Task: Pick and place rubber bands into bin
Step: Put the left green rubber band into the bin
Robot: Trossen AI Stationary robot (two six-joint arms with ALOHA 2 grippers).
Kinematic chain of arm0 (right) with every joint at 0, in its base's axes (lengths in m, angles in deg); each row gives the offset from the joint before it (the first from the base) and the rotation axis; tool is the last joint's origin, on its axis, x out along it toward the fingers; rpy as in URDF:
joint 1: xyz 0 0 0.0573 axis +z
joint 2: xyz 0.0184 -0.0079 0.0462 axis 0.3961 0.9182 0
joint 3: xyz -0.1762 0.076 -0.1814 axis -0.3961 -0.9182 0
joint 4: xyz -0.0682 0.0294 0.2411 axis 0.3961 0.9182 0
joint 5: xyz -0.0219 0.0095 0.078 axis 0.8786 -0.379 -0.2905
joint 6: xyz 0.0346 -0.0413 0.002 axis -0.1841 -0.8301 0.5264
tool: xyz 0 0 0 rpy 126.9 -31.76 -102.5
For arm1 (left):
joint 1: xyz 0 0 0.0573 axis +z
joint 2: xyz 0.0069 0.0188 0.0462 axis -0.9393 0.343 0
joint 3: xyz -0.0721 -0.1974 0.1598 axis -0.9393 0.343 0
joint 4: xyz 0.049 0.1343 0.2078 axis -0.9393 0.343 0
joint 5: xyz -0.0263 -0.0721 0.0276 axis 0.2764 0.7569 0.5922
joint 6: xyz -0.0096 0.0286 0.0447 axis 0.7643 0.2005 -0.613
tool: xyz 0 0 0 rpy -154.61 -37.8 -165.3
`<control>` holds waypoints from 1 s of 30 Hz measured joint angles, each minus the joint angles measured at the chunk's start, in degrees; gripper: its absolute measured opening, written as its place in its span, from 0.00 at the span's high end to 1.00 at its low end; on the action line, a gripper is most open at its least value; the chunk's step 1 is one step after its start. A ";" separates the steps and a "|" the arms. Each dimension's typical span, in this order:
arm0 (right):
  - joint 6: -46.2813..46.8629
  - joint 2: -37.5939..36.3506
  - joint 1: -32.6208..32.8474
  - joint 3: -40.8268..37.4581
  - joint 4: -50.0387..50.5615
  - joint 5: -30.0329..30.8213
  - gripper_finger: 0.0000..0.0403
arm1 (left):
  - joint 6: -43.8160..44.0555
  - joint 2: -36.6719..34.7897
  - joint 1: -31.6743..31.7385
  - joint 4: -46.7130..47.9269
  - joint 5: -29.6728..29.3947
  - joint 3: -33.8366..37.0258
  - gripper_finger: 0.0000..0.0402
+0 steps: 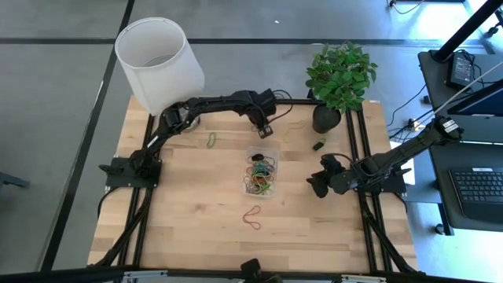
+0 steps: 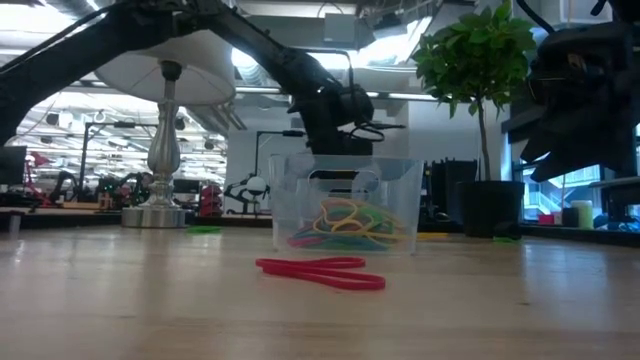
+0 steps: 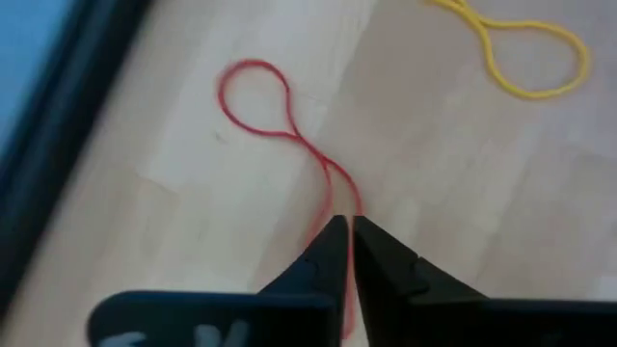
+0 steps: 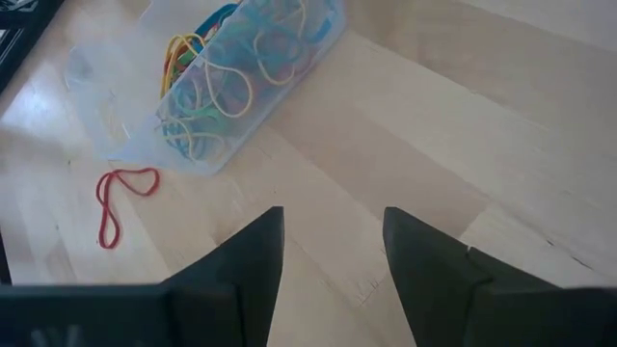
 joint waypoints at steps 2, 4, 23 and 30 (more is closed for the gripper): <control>-0.04 0.00 0.00 0.00 0.00 0.00 0.55 | 1.57 0.58 0.01 0.28 2.25 -0.06 0.91; -0.08 0.00 0.00 0.00 0.02 0.00 0.55 | 3.55 1.50 -0.05 1.19 4.59 -0.06 0.84; -0.08 0.00 0.02 -0.02 -1.42 3.02 0.55 | 21.54 4.36 -5.56 -15.13 -11.90 -0.02 0.50; -0.29 0.00 0.02 -0.02 -1.77 2.97 0.55 | 20.32 2.55 -5.08 -9.70 -8.03 -0.05 0.54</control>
